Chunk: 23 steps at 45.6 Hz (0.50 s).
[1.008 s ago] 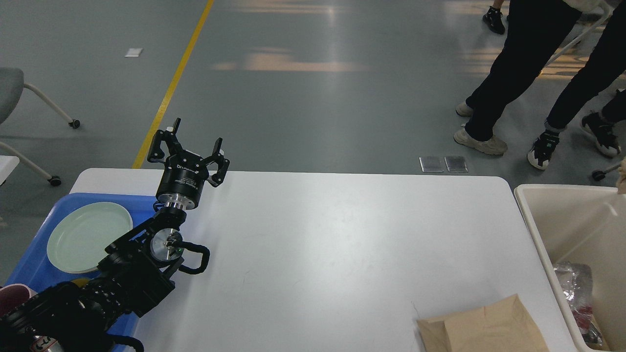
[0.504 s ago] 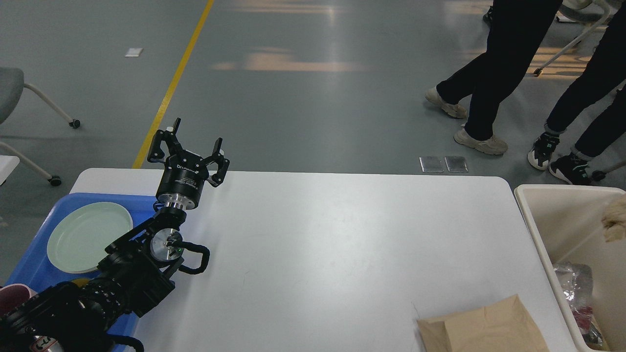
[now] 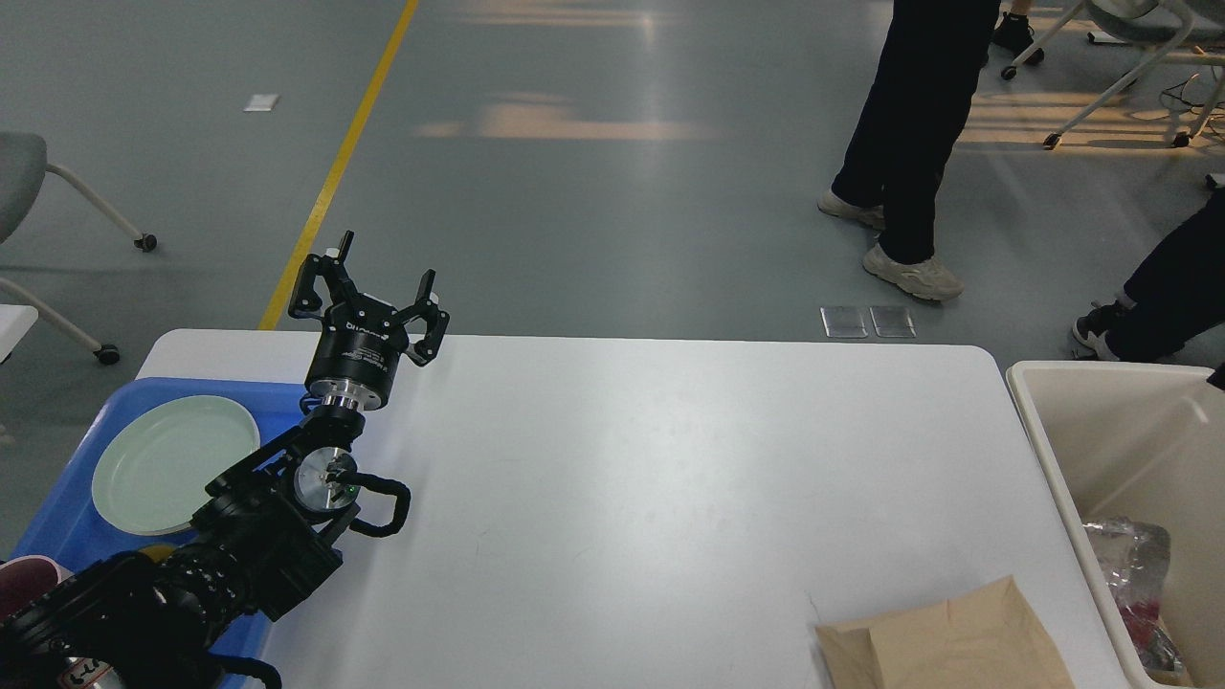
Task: Tidy desktop
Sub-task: 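Open the right gripper to drop the crumpled paper into the bin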
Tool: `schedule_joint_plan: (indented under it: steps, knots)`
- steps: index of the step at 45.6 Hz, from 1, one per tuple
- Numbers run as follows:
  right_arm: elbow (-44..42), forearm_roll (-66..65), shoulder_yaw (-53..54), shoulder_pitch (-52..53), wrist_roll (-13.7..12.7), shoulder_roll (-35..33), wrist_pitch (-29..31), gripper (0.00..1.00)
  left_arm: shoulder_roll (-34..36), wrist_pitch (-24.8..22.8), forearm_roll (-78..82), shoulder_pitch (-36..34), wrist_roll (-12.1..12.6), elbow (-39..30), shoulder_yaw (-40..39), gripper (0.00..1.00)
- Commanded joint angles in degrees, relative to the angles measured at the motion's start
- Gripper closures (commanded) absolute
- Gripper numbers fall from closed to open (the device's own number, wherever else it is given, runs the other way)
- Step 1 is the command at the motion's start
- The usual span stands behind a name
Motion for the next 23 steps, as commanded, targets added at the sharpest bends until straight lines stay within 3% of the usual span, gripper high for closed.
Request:
schedule_joint_plan:
  steps: [1, 12, 23]
  knots:
    - [0.39, -2.61, -2.13, 4.11, -0.07, -0.82, 4.73, 0.0, 0.0, 0.07, 0.1, 0.0, 0.0, 0.0, 0.0, 0.04]
    - [0.74, -4.65, -12.15, 16.24, -0.34, -0.91, 19.41, 0.0, 0.0, -0.01, 0.01, 0.0, 0.0, 0.0, 0.0, 0.04]
    - [1.0, -9.74, -18.31, 28.37, -0.34, -0.21, 30.4, 0.0, 0.0, -0.01, 0.1, 0.0, 0.0, 0.0, 0.0, 0.04]
